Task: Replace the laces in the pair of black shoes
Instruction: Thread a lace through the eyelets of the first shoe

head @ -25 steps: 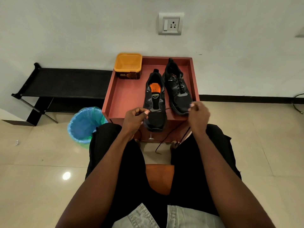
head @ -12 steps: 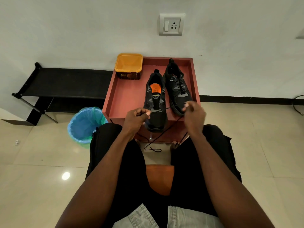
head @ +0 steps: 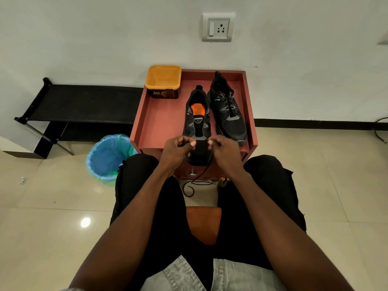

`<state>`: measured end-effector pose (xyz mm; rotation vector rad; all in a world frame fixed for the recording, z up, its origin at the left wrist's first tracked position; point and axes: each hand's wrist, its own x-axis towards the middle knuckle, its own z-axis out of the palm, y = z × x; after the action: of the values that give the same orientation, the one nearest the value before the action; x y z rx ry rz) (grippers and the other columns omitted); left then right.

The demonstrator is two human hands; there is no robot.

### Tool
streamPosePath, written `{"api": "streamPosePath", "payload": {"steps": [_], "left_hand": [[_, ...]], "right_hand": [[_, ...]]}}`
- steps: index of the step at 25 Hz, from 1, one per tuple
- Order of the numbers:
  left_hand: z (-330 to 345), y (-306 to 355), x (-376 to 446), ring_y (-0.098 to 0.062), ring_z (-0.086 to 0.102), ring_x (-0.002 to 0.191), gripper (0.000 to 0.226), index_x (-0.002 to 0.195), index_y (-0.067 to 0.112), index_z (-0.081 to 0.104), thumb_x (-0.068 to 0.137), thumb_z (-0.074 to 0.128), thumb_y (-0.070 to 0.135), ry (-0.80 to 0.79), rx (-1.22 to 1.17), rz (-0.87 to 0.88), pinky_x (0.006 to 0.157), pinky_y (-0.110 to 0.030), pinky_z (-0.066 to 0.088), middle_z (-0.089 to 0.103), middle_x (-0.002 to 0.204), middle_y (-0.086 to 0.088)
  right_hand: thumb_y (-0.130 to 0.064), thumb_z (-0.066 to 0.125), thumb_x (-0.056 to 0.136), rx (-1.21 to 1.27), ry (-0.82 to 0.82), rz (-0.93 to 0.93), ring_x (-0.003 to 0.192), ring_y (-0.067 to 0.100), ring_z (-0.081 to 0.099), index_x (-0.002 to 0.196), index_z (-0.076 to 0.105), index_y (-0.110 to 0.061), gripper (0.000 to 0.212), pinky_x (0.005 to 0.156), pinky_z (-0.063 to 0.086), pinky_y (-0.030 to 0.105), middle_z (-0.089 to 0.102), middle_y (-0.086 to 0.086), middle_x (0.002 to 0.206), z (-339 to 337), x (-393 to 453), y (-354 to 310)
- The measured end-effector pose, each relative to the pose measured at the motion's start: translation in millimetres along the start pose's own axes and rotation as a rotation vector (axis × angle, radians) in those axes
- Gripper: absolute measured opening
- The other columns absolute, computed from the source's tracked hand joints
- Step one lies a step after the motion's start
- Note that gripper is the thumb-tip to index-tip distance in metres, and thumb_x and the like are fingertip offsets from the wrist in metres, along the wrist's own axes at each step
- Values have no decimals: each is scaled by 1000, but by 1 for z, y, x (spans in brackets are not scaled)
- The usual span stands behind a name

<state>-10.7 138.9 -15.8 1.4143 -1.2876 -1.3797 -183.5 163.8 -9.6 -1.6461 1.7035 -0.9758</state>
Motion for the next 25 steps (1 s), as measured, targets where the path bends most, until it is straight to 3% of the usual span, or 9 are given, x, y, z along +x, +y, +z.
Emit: {"api": "streamPosePath", "payload": {"steps": [2,5,8,10,11,14,19,23,25], "left_hand": [[-6,0,2,-11,54,59,10,92,12,71,93,64,5,31,2,-9,61,-26,46,67,76,-5],[-6,2,3,-10,52,59,9,92,12,70,93,64,7,88,9,-4,59,-24,44,66,78,-9],[2,6,-1,-7,52,57,6,91,12,70,92,66,8,20,-34,-11,58,-19,45,67,77,-2],[8,8,-4,-7,51,54,4,93,7,71,91,68,9,-37,-55,11,55,-16,44,68,74,-1],[9,8,-4,-8,51,54,7,95,4,71,91,68,9,-46,-59,18,54,-15,43,68,73,-1],[7,7,-3,-6,52,52,4,92,6,71,90,69,9,2,-53,-4,49,-13,41,67,68,1],[8,6,5,-9,63,63,10,100,4,68,94,61,2,-12,-89,-28,54,-19,48,69,81,-6],[13,6,9,-11,61,51,9,90,2,67,91,69,11,67,-71,-23,44,-20,44,67,69,-6],[14,7,14,-9,58,50,8,88,8,70,92,69,15,44,-37,-3,46,-20,43,67,67,-3]], "right_hand": [[-11,53,99,60,311,203,84,5,61,105,70,-12,17,72,45,15,66,-2,92,-17,7,5],[-10,55,97,-89,529,355,108,20,61,115,66,-13,22,93,50,33,66,2,108,-30,12,15],[-6,63,89,-149,160,91,133,21,43,139,50,-15,53,113,36,40,53,5,138,-12,10,12],[-8,66,88,-90,-98,-96,128,19,50,140,51,-14,54,112,39,43,59,4,135,5,2,2],[-9,66,88,-78,-122,-157,117,19,58,133,59,-14,46,105,45,44,66,4,125,11,1,1],[-10,61,91,-89,-17,-120,90,16,63,107,72,-12,19,84,53,41,72,3,98,16,2,6],[-14,56,95,-108,179,61,86,12,61,98,69,-16,13,77,54,37,68,-3,89,10,6,7],[-14,59,91,-208,212,161,92,15,61,100,69,-17,14,86,54,42,68,-2,95,9,12,13],[-9,63,87,-167,73,99,106,18,60,111,67,-12,24,97,50,40,67,4,108,8,15,10]]}}
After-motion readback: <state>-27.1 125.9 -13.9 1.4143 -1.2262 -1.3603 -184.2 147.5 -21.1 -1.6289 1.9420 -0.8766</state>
